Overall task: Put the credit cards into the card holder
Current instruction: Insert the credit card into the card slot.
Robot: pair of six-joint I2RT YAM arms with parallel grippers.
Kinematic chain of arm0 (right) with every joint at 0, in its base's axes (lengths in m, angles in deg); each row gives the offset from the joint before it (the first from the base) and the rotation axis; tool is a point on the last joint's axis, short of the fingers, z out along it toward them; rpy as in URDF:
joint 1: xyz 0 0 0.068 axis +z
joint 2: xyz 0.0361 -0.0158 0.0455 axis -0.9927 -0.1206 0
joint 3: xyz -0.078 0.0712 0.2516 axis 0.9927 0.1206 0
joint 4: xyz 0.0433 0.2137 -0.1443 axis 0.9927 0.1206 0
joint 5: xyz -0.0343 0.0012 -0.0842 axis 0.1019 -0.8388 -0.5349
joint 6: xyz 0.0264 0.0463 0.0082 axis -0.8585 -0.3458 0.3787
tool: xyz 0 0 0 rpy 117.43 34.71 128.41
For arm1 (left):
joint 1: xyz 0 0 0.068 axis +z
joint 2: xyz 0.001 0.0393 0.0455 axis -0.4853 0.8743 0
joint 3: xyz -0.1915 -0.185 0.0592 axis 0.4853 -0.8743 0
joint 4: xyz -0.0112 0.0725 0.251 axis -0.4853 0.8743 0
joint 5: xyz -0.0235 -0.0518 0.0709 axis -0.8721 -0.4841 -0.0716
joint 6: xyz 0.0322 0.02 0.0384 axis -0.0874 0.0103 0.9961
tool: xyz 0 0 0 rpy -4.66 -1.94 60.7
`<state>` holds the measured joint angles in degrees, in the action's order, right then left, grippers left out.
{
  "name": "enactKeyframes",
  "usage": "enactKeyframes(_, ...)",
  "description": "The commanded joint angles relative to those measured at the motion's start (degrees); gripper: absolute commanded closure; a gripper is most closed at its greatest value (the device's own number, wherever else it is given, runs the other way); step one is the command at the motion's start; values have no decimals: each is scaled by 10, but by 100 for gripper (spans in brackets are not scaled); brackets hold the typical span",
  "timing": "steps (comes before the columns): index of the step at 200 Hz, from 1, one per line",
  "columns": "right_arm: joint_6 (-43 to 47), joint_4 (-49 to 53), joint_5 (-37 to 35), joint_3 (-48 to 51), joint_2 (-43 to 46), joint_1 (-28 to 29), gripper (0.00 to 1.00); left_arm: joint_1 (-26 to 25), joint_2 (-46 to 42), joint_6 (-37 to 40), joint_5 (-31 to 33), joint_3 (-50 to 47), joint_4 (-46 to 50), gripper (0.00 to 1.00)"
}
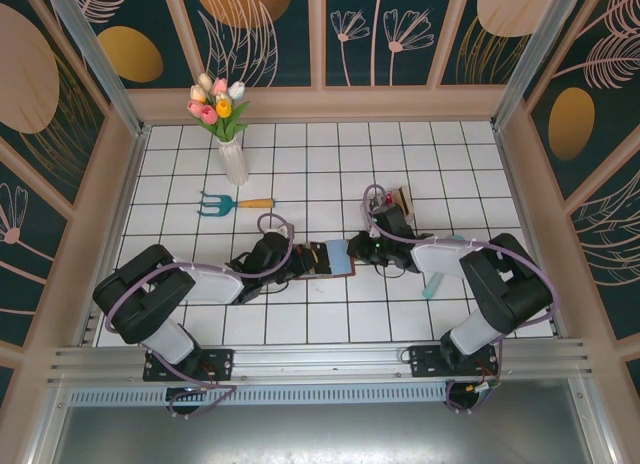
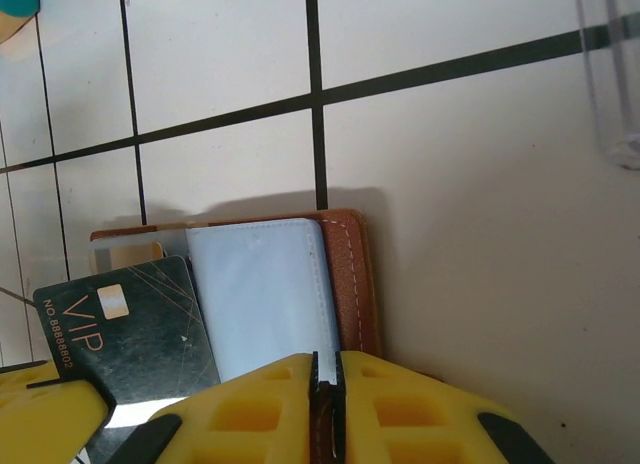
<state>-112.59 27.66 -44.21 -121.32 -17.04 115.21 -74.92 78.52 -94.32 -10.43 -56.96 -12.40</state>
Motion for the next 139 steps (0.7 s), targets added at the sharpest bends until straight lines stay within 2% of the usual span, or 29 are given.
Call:
enactKeyframes(1,5,27,-18,12,-13,6,87,-4,20,-8,-19,9,-27,100)
enactKeyframes(61,5,30,-23,12,-15,6,89,-4,63,-46,-59,44,10,100)
enactKeyframes(89,8,38,-31,13,-11,6,91,-5,48,-78,-40,16,6,97)
enactKeyframes(119,7,33,-30,19,-12,6,91,-6,64,-49,-73,54,11,94)
enactKeyframes(139,4,26,-30,26,-11,6,92,-9,81,-44,-69,73,24,94)
